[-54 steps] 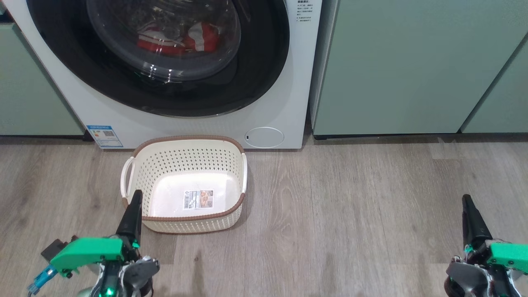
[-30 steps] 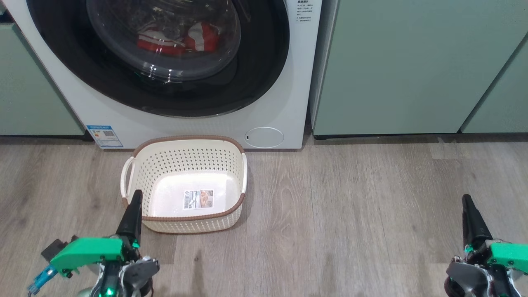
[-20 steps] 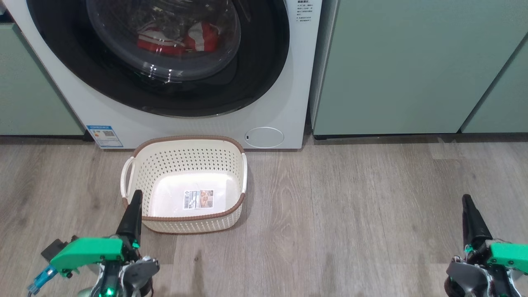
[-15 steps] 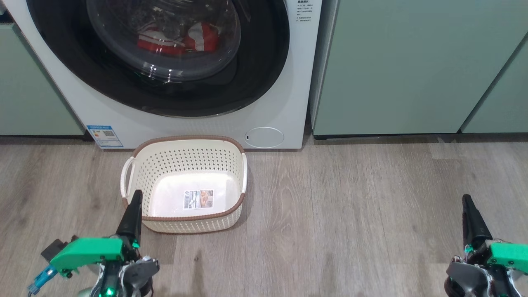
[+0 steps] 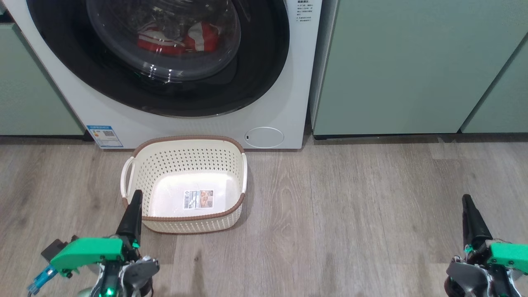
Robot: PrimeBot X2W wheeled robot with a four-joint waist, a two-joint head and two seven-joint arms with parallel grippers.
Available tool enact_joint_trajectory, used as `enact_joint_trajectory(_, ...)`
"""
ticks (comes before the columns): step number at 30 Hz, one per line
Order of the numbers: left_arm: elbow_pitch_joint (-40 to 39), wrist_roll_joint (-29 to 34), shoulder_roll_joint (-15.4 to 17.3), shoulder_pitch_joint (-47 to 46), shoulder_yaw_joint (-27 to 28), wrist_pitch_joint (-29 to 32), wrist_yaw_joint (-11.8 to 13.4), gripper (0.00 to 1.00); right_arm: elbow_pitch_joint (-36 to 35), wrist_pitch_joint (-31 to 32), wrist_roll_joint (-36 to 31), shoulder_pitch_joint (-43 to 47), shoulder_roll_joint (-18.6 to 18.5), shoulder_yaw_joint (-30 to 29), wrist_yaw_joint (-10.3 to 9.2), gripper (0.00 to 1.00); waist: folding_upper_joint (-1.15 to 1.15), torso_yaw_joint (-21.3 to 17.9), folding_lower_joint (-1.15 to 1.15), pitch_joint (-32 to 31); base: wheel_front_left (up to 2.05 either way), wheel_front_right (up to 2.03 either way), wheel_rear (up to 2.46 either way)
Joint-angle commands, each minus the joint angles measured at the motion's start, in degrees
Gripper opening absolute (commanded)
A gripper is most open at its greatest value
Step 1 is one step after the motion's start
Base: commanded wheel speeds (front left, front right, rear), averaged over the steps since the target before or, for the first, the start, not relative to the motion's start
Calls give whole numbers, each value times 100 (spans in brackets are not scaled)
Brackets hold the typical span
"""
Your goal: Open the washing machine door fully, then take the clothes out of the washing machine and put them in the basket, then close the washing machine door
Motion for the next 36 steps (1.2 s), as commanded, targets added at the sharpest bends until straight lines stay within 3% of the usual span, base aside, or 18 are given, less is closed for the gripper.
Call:
enact_joint_trajectory(1, -198, 18, 34, -301, 180, 35, -39, 0, -211, 37, -61, -266, -49, 115, 45, 0, 0, 0, 0, 0, 0, 0, 0)
enact_joint_trajectory(36, -198, 17, 34, -301, 179, 35, -39, 0, -211, 35, -60, -266, -49, 117, 45, 0, 0, 0, 0, 0, 0, 0, 0)
